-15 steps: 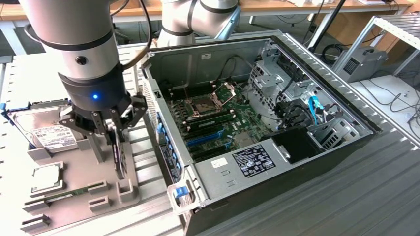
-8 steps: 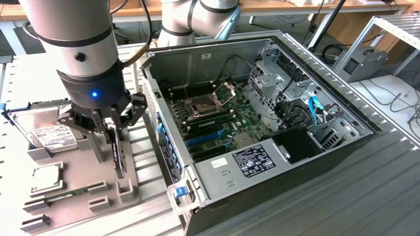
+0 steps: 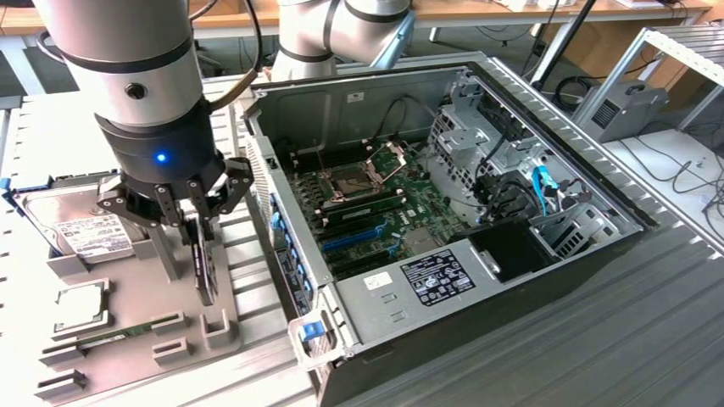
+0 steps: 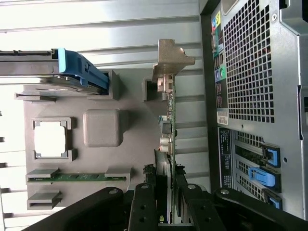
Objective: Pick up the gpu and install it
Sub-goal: 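Pick up the gpu and move the gpu toward the slot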
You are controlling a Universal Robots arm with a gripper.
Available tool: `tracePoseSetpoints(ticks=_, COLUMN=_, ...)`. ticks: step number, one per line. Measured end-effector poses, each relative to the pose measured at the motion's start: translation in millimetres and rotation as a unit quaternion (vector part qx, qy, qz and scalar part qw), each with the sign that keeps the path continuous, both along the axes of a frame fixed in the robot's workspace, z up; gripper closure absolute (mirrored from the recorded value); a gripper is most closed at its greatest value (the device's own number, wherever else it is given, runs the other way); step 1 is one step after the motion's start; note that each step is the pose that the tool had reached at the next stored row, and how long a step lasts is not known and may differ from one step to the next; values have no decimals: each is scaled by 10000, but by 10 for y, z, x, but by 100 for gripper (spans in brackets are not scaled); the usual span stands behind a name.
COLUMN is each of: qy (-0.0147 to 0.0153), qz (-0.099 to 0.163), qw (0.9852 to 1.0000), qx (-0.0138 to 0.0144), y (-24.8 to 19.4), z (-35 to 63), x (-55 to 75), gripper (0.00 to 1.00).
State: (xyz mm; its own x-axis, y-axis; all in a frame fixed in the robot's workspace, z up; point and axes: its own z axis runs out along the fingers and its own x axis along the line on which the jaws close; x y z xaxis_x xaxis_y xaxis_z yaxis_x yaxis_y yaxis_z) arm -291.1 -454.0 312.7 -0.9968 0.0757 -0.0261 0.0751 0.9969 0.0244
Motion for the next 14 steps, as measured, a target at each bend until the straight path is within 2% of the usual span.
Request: tracePoseSetpoints(ticks=14, qy=0, qz=0, qw=10000, qx=0, y=0, z=67, x=0, gripper=74)
